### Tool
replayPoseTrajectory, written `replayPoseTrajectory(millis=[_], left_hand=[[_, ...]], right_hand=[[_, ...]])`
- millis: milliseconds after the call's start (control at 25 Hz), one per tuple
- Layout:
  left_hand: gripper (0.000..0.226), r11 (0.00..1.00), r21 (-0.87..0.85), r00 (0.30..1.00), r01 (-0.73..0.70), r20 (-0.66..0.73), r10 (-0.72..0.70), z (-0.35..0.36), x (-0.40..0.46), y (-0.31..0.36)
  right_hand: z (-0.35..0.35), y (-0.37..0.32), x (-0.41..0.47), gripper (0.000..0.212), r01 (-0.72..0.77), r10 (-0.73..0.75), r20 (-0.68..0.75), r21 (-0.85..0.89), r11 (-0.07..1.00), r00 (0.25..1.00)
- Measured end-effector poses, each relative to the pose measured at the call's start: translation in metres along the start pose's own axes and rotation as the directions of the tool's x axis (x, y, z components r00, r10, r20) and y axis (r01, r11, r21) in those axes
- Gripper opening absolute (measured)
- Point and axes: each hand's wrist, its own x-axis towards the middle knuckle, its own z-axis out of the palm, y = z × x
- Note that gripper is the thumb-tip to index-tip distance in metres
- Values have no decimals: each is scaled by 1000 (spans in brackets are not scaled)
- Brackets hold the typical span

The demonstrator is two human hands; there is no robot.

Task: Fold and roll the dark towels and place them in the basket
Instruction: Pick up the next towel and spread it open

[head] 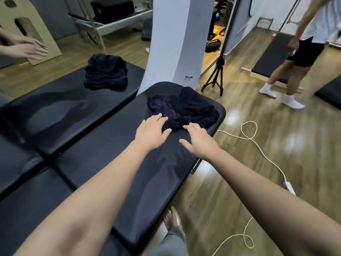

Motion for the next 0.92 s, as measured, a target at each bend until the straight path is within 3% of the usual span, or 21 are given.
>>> replayPoseTrajectory(millis=[280, 640, 800, 920], left_hand=[[62, 996, -57, 988, 71, 144, -62, 31, 107, -14], [57, 988, -107, 957, 108, 281, -74, 67, 194, -6], [56, 946, -171, 918, 277, 339, -207, 93, 230, -7], [60, 894, -189, 881, 406, 341, -328, 111, 258, -8]], right_hand=[[-7, 39, 118, 63, -20, 22, 76, -30, 999, 997], [8, 98, 204, 62, -61, 59, 266, -4, 998, 962], [16, 125, 251, 61, -2, 21, 349, -54, 999, 937], [23, 140, 287, 63, 107, -50, 299, -179, 978, 953]])
